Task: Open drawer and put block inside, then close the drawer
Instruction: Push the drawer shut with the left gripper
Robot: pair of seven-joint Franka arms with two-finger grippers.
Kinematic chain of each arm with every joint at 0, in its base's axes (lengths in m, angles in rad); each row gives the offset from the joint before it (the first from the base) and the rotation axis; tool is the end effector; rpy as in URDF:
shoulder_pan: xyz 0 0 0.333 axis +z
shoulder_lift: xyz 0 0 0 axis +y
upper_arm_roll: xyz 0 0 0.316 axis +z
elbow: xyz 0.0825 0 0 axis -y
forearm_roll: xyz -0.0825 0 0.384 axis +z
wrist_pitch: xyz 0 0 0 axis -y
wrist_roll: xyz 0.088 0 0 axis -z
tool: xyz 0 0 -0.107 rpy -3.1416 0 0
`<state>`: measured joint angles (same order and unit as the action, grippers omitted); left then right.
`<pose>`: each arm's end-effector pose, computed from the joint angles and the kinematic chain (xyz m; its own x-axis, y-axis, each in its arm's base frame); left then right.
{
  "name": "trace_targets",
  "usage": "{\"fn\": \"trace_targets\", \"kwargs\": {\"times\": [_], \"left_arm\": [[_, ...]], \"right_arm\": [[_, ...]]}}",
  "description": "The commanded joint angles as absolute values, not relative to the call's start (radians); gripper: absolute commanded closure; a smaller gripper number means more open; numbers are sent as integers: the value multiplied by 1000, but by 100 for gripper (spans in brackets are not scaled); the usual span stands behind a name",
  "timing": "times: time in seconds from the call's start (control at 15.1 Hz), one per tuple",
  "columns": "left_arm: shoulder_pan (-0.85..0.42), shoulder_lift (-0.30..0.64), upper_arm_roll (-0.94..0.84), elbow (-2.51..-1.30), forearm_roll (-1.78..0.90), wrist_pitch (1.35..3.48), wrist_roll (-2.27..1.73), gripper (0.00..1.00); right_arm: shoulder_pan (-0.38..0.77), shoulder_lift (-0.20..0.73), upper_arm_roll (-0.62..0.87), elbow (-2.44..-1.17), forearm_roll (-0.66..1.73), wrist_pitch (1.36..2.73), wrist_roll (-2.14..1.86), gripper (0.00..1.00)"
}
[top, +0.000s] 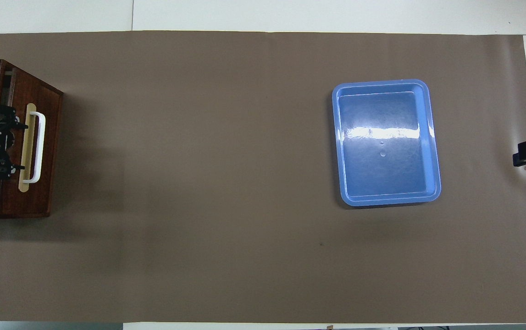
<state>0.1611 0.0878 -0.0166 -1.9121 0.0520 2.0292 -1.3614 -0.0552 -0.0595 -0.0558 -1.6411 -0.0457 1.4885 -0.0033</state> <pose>0.5780 0.0873 0.4515 0.0864 0.9950 0.0508 0.9960 -0.0875 0.0187 0.5222 -0.0643 0.6170 0.9895 -0.1103 -0.0931 -0.1068 -0.9934 0.0421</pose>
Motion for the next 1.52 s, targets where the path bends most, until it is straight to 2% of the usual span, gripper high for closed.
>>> {"fn": "trace_targets", "kwargs": {"times": [0.0, 0.27, 0.6, 0.99, 1.13, 1.33, 1.46], "left_arm": [[176, 75, -21, -1928, 71, 2048, -1341, 0], [203, 80, -21, -1908, 71, 2036, -1299, 0], [180, 35, -31, -1795, 69, 1861, -1100, 0], [52, -43, -48, -1790, 57, 1723, -717, 0], [25, -41, -49, -1769, 52, 1689, -565, 0], [8, -17, -46, -1671, 38, 1568, -331, 0], [15, -12, -51, -1660, 11, 1562, -212, 0]], "right_arm": [[-60, -60, -54, -1632, -49, 1470, 9, 0], [-52, -60, -52, -1634, -60, 1471, 8, 0], [-51, -61, -54, -1634, -61, 1471, -5, 0], [-52, -63, -54, -1634, -60, 1471, -3, 0], [-52, -64, -52, -1635, -60, 1471, -3, 0], [-52, -64, -52, -1635, -60, 1471, -3, 0], [-52, -64, -52, -1635, -60, 1471, -3, 0]]}}
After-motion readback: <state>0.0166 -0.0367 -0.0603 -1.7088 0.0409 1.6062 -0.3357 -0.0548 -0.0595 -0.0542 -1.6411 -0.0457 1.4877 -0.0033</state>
